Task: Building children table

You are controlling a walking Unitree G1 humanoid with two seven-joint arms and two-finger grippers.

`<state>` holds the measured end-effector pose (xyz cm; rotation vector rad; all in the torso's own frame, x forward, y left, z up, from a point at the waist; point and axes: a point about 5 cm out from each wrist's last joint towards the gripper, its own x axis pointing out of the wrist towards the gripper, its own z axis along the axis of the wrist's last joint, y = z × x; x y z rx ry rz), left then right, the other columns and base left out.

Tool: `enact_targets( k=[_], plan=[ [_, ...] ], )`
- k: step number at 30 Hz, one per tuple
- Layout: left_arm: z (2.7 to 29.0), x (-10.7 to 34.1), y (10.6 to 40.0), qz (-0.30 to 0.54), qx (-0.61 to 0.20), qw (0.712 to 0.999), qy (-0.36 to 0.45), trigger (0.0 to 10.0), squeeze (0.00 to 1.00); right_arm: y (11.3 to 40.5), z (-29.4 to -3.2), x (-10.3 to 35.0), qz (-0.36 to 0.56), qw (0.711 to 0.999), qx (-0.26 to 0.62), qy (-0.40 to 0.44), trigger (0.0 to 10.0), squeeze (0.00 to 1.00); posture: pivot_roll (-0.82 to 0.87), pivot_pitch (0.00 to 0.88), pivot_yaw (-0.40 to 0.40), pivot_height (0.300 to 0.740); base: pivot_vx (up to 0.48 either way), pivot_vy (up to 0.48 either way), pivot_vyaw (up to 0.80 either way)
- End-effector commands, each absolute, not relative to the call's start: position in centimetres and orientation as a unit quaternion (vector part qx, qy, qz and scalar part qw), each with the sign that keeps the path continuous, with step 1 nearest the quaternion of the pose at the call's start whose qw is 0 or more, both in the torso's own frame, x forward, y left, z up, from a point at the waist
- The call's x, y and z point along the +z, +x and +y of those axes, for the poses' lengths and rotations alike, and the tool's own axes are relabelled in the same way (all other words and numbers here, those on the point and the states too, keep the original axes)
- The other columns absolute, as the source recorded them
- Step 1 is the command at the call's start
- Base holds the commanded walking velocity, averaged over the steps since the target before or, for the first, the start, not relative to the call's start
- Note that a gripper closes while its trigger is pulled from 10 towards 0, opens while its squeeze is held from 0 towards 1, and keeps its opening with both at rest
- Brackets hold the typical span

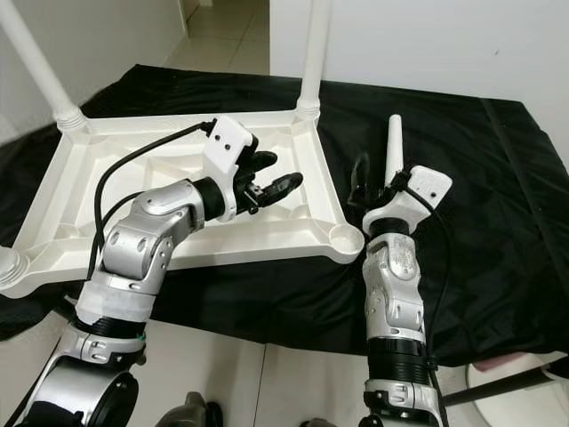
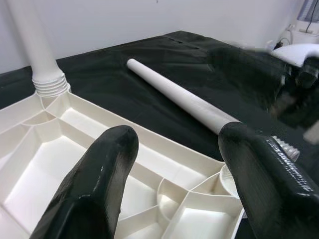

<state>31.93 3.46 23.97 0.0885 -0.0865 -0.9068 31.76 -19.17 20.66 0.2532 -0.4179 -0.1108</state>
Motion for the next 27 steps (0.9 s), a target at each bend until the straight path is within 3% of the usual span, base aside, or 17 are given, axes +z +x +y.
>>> enact_targets(
  k=[1,3,5,8,13,21,27],
  plan=[
    [3.1,23.9,31.7,-0.038,-0.431,0.901,0.04,10.0,0.0,31.7,-19.9,21.1,-0.214,0.964,-0.076,0.135,10.0,0.0,0.1,0.074,0.03,0.74,0.0,0.0,0.0],
    [2.9,23.9,31.6,-0.038,-0.433,0.9,0.039,10.0,0.0,31.8,-20.2,21.2,-0.212,0.963,-0.088,0.138,10.0,0.0,0.1,0.074,0.03,0.74,0.0,0.0,0.0],
    [2.7,24.1,31.5,-0.041,-0.436,0.898,0.037,10.0,0.0,32.4,-21.4,19.1,-0.132,0.975,-0.152,0.093,10.0,0.0,0.1,0.073,0.028,0.74,0.0,0.0,0.0],
    [2.7,24.2,31.5,-0.042,-0.436,0.898,0.035,10.0,0.0,32.6,-21.9,17.4,-0.075,0.98,-0.169,0.078,10.0,0.0,0.1,0.072,0.028,0.74,0.0,0.0,0.0],
    [2.5,24.1,31.0,-0.042,-0.447,0.893,0.044,10.0,0.0,32.6,-22.0,15.9,-0.023,0.984,-0.163,0.068,10.0,0.0,0.1,0.071,0.028,0.74,0.0,0.0,0.0],
    [1.9,22.2,28.0,-0.035,-0.52,0.85,0.082,10.0,0.0,33.0,-22.7,14.1,0.067,0.983,-0.15,0.081,10.0,0.0,0.1,0.073,0.022,0.74,0.0,0.0,0.0],
    [1.8,21.9,27.2,-0.037,-0.533,0.84,0.1,10.0,0.0,33.4,-23.3,13.8,0.105,0.981,-0.135,0.092,10.0,0.0,0.1,0.074,0.015,0.74,0.0,0.0,0.0]
  ],
)
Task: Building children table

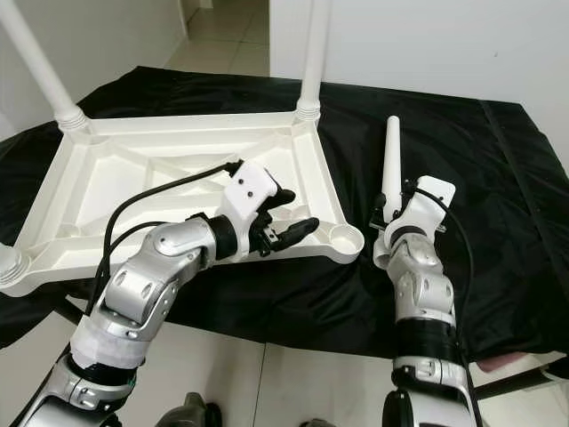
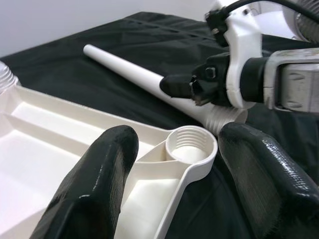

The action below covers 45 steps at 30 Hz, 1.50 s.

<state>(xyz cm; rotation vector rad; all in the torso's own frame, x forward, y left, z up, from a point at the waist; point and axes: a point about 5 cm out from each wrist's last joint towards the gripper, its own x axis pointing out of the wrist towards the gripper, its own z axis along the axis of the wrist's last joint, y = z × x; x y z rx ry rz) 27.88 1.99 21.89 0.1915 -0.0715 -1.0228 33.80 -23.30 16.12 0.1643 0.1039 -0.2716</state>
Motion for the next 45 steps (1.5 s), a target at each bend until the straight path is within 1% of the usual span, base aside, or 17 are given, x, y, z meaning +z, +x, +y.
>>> enact_targets(
  k=[1,9,13,14,15,19,21,23,27,29,30,32,36,37,40,41,45],
  plan=[
    [1.7,22.1,27.1,-0.041,-0.534,0.838,0.1,10.0,0.0,33.4,-23.4,13.9,0.107,0.982,-0.131,0.087,10.0,0.0,0.1,0.074,0.012,0.74,0.0,0.0,0.0],
    [1.5,23.1,26.7,-0.06,-0.536,0.836,0.1,10.0,0.0,33.8,-24.0,14.8,0.105,0.984,-0.116,0.087,10.0,0.0,0.1,0.074,0.005,0.74,0.0,0.0,0.0],
    [1.1,23.9,26.5,-0.069,-0.537,0.837,0.085,10.0,0.0,34.7,-24.8,15.6,0.173,0.977,-0.116,0.053,10.0,0.0,0.09,0.073,0.008,0.74,0.0,0.0,0.0],
    [1.1,23.9,26.5,-0.069,-0.537,0.837,0.085,10.0,0.0,34.7,-24.8,15.6,0.173,0.977,-0.116,0.053,10.0,0.0,0.09,0.073,0.008,0.74,0.0,0.0,0.0],
    [1.1,24.0,26.5,-0.071,-0.538,0.836,0.085,10.0,0.0,34.9,-25.0,15.8,0.178,0.976,-0.12,0.031,10.0,0.0,0.09,0.073,0.009,0.74,0.0,0.0,0.0],
    [0.9,24.1,26.4,-0.073,-0.54,0.834,0.083,10.0,0.0,35.1,-25.3,16.0,0.216,0.967,-0.125,0.048,10.0,0.0,0.09,0.073,0.007,0.74,0.0,0.0,0.0],
    [0.7,24.3,26.4,-0.075,-0.539,0.835,0.079,10.0,0.0,35.3,-25.5,16.4,0.242,0.958,-0.127,0.091,10.0,0.0,0.09,0.078,0.003,0.74,0.0,0.0,0.0],
    [0.6,24.3,26.4,-0.075,-0.538,0.836,0.077,10.0,0.0,35.4,-25.6,16.6,0.255,0.953,-0.128,0.101,10.0,0.0,0.09,0.078,0.003,0.74,0.0,0.0,0.0],
    [0.5,24.4,26.4,-0.075,-0.536,0.838,0.072,10.0,0.0,35.4,-25.6,16.4,0.295,0.943,-0.127,0.092,10.0,0.0,0.08,0.082,0.001,0.74,0.0,0.0,0.0],
    [0.2,24.4,26.1,-0.074,-0.537,0.838,0.064,10.0,0.0,35.4,-25.0,16.0,0.345,0.925,-0.117,0.111,10.0,0.0,0.08,0.085,-0.002,0.74,0.0,0.0,0.0],
    [0.2,24.4,26.1,-0.074,-0.537,0.838,0.064,10.0,0.0,35.4,-25.0,16.0,0.345,0.925,-0.117,0.111,10.0,0.0,0.08,0.085,-0.002,0.74,0.0,0.0,0.0],
    [-0.2,24.5,25.9,-0.074,-0.54,0.836,0.058,10.0,0.0,35.3,-24.5,15.6,0.384,0.909,-0.109,0.124,10.0,0.0,0.08,0.086,-0.004,0.74,0.0,0.0,0.0],
    [-0.3,24.5,25.7,-0.074,-0.541,0.836,0.056,10.0,0.0,35.0,-24.3,15.1,0.416,0.894,-0.108,0.13,10.0,0.0,0.09,0.086,-0.005,0.74,0.0,0.0,0.0],
    [-0.3,24.5,25.7,-0.074,-0.541,0.836,0.055,10.0,0.0,34.8,-24.2,14.9,0.431,0.887,-0.106,0.13,5.9,0.0,0.09,0.087,-0.006,0.74,0.0,0.0,0.0],
    [-0.3,24.5,25.7,-0.074,-0.54,0.837,0.056,10.0,0.0,34.7,-24.1,14.8,0.444,0.88,-0.104,0.13,5.9,0.0,0.09,0.087,-0.006,0.74,0.0,0.0,0.0],
    [-0.3,24.6,25.9,-0.074,-0.537,0.838,0.056,10.0,0.0,34.6,-24.2,14.6,0.455,0.873,-0.109,0.133,0.0,0.0,0.09,0.086,-0.012,0.74,0.0,0.0,0.0],
    [-0.3,24.8,26.2,-0.075,-0.532,0.842,0.054,10.0,0.0,34.5,-24.4,14.4,0.466,0.867,-0.119,0.13,0.0,0.0,0.09,0.085,-0.014,0.74,0.0,0.0,0.0]
  ],
)
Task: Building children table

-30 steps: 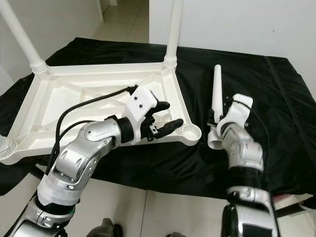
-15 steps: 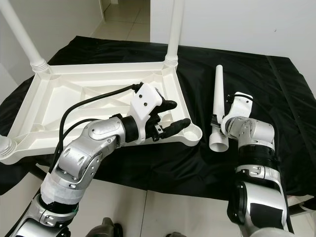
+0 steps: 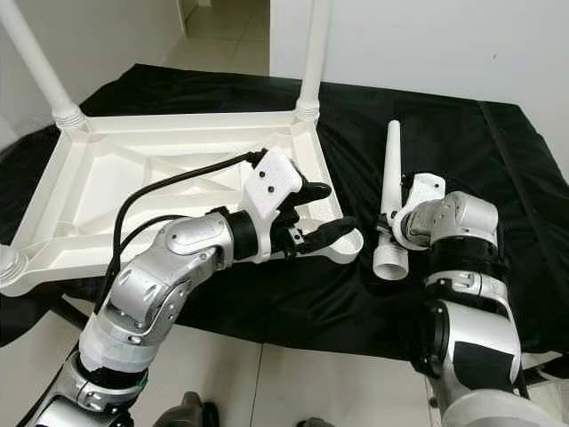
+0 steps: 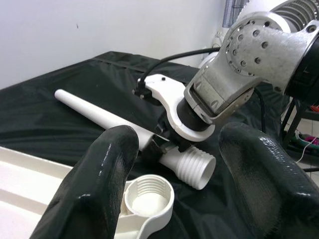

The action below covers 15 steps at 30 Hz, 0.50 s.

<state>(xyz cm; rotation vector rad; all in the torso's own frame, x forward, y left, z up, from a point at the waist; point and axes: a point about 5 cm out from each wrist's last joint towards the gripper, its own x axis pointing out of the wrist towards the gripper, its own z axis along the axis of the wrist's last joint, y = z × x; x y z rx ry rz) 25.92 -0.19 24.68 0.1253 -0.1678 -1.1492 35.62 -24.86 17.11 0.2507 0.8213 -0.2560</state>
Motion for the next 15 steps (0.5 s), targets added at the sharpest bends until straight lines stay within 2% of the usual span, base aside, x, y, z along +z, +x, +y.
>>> enact_targets(
  k=[1,8,15],
  plan=[
    [-0.3,24.8,26.2,-0.075,-0.532,0.842,0.054,10.0,0.0,34.5,-24.4,14.4,0.466,0.867,-0.119,0.13,0.0,0.0,0.09,0.085,-0.014,0.74,0.0,0.0,0.0],
    [-0.1,24.7,26.1,-0.077,-0.533,0.841,0.061,10.0,0.0,34.8,-24.6,15.1,0.452,0.875,-0.126,0.124,0.0,0.0,0.08,0.076,-0.02,0.74,0.0,0.0,0.0],
    [0.3,24.5,26.5,-0.084,-0.521,0.847,0.065,10.0,0.0,35.6,-25.1,16.5,0.383,0.908,-0.139,0.099,0.0,0.0,0.08,0.075,-0.032,0.74,0.0,0.0,0.0]
  ],
)
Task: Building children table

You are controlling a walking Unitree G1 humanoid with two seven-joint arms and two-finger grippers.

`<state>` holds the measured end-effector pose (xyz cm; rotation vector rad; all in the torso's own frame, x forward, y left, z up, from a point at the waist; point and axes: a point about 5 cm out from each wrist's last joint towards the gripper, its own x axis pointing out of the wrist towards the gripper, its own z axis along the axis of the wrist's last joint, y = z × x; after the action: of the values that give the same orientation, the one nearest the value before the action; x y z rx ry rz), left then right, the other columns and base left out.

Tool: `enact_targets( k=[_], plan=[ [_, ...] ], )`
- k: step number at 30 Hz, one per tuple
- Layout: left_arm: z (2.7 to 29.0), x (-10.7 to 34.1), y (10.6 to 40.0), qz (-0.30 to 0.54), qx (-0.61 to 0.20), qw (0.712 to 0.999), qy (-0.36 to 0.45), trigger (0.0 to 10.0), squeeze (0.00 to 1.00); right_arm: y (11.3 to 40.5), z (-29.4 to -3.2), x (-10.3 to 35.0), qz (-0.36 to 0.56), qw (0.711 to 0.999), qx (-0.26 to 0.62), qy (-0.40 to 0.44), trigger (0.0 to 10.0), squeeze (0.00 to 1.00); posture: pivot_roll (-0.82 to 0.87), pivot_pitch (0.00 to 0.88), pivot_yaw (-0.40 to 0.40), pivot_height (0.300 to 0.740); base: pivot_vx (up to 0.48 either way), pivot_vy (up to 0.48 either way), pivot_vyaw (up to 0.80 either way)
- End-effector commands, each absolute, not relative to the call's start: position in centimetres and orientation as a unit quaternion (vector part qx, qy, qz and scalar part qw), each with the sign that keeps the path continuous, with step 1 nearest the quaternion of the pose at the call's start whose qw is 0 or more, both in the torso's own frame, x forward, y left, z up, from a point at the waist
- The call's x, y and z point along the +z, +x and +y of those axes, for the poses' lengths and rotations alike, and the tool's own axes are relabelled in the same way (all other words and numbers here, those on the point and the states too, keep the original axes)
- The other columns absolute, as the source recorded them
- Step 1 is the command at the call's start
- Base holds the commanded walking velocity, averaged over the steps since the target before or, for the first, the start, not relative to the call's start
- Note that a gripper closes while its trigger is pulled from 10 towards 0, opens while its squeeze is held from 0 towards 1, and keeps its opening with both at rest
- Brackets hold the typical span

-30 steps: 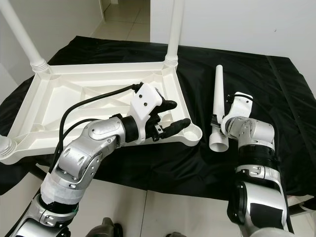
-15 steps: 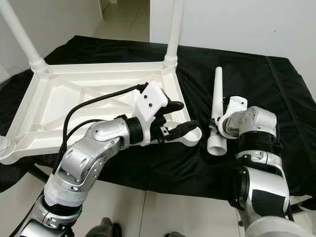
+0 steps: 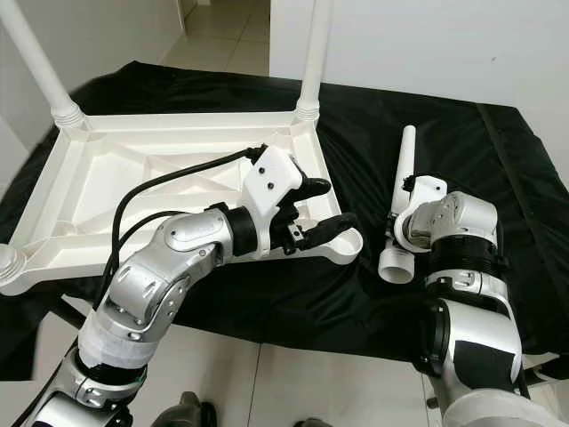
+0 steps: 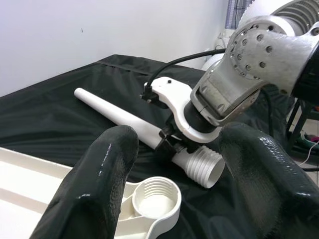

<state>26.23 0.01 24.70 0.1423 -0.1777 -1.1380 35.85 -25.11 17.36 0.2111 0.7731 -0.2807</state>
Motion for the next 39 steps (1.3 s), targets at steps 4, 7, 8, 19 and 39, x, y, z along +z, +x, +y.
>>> enact_targets(
  k=[4,7,8,19,39],
  plan=[
    [0.7,24.1,27.0,-0.081,-0.511,0.853,0.059,10.0,0.0,36.6,-25.0,19.0,0.283,0.942,-0.133,0.122,10.0,0.0,0.08,0.075,-0.04,0.74,0.0,0.0,0.0],
    [0.8,24.0,27.3,-0.081,-0.504,0.858,0.055,10.0,0.0,37.0,-25.0,21.1,0.193,0.962,-0.126,0.146,10.0,0.0,0.08,0.074,-0.041,0.74,0.0,0.0,0.0],
    [0.7,24.0,27.4,-0.082,-0.503,0.859,0.054,10.0,0.0,37.1,-25.2,21.9,0.161,0.967,-0.127,0.153,10.0,0.0,0.08,0.074,-0.043,0.74,0.0,0.0,0.0],
    [1.4,24.3,28.4,-0.087,-0.476,0.874,0.048,10.0,0.0,36.2,-23.7,22.4,0.013,0.985,-0.057,0.162,10.0,0.0,0.08,0.065,-0.043,0.74,0.0,0.0,0.0],
    [4.6,24.1,30.1,-0.074,-0.421,0.904,0.012,10.0,0.0,31.9,-17.6,22.6,-0.217,0.962,0.125,0.104,10.0,0.0,0.12,0.019,-0.027,0.74,0.0,0.0,0.0]
  ],
)
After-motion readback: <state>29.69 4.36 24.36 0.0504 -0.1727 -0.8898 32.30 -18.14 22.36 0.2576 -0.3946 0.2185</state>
